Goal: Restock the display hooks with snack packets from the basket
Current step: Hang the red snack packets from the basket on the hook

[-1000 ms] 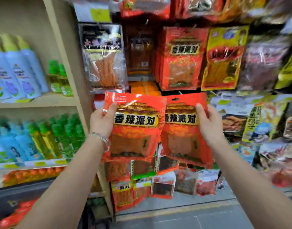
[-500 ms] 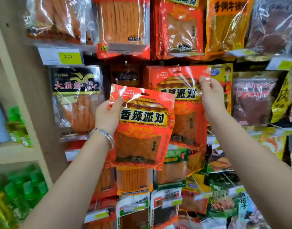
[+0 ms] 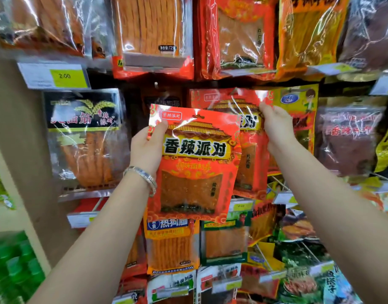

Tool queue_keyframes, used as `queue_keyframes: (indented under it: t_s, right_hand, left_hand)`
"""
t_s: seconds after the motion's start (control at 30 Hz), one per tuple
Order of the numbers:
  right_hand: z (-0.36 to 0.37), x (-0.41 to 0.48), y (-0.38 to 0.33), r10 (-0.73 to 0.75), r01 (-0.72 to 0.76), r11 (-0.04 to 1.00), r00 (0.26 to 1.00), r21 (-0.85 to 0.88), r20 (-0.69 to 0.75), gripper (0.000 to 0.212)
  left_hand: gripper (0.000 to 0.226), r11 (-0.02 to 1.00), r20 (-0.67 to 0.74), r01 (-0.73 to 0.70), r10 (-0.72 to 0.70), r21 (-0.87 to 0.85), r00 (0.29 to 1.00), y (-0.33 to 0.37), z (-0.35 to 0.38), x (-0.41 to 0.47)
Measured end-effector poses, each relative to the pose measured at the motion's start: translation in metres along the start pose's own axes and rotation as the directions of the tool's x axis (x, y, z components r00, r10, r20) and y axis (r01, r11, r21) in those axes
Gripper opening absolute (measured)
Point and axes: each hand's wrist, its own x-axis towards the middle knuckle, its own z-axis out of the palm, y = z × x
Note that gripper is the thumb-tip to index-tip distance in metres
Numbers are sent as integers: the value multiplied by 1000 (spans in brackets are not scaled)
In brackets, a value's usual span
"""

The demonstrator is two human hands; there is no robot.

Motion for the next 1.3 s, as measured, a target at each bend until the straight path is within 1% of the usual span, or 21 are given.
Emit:
queue_keyframes:
  t_s: [0.1,0.13,0.2,0.23,0.27,0.3,0.33,0.37,0.4,0.43,0.47,0.53,0.6,0.63,0.67,0.73,0.83,0.9,1.03,1.2,1.3]
  right_hand:
    - [-2,1,8,-54,49,994,997,-99,-47,20]
    - [-3,-1,11,-69,61,992,995,-112,-74,28]
    - [-8,-5,17,-166,134,972,973,-194,-157,36]
    - [-10,-7,20,-213,174,961,961,-216,-176,31]
    - [-12,-9,21,-212,184,967,965,-174,-156,21]
    - [-12,-13,19,-163,155,984,982,-83,-99,13]
    - [-11,-15,18,-93,93,996,996,13,-4,17]
    - [-11,-17,16,-34,29,999,994,46,102,26]
    - [-11,-17,15,-2,-2,1000,982,21,189,36]
    - [-10,-18,13,12,-13,1000,972,3,233,43]
    - [-11,-17,13,-8,6,1000,970,8,243,41]
    - [-14,-12,8,-97,90,995,975,44,199,15]
    - [-18,-6,-1,-174,173,985,973,17,153,8]
    - [-20,-3,-5,-199,200,980,969,11,144,8]
    - [-20,0,-9,-219,219,976,966,12,140,9]
    - [-20,5,-14,-239,238,971,961,20,140,12]
    - [-16,14,-18,-217,217,976,970,10,111,23]
    - [-13,20,-18,-179,179,984,978,10,108,24]
    - [-9,27,-11,-128,128,992,983,10,132,16]
    - [-6,29,-1,-85,86,996,986,3,146,34]
    - [-6,29,-1,-115,114,993,984,12,133,20]
  left_hand:
    - [41,999,-10,26,-26,-21,1000,1,11,0]
    - [41,999,-23,23,-23,-25,999,2,15,-1]
    - [38,1000,-30,4,-5,-27,1000,2,25,-1]
    - [34,1000,-29,-5,4,-19,1000,2,30,-2]
    - [32,1000,-31,-14,13,-17,999,2,35,-3]
    - [33,1000,-35,-20,19,-20,999,3,40,-3]
    - [33,999,-32,-22,21,-24,999,4,47,-5]
    - [31,999,-33,-29,29,-15,999,5,53,-6]
    - [28,999,-33,-42,42,-2,999,5,59,-6]
    - [26,998,-38,-64,65,20,997,6,65,-6]
    - [23,995,-37,-95,96,27,995,6,71,-6]
    - [15,975,-24,-222,223,32,975,8,79,-5]
    - [49,928,34,-356,354,111,935,13,81,-4]
    - [63,883,79,-426,419,198,904,16,81,-3]
    - [69,817,139,-499,480,290,866,19,83,-3]
    - [70,695,249,-594,542,405,803,23,87,-4]
    - [69,625,327,-627,537,465,778,30,99,-8]
    - [66,591,348,-636,535,497,769,31,102,-8]
    - [65,618,345,-623,520,479,781,32,103,-6]
    - [66,613,344,-629,528,479,776,27,104,-4]
    - [66,616,342,-634,535,468,773,25,104,-1]
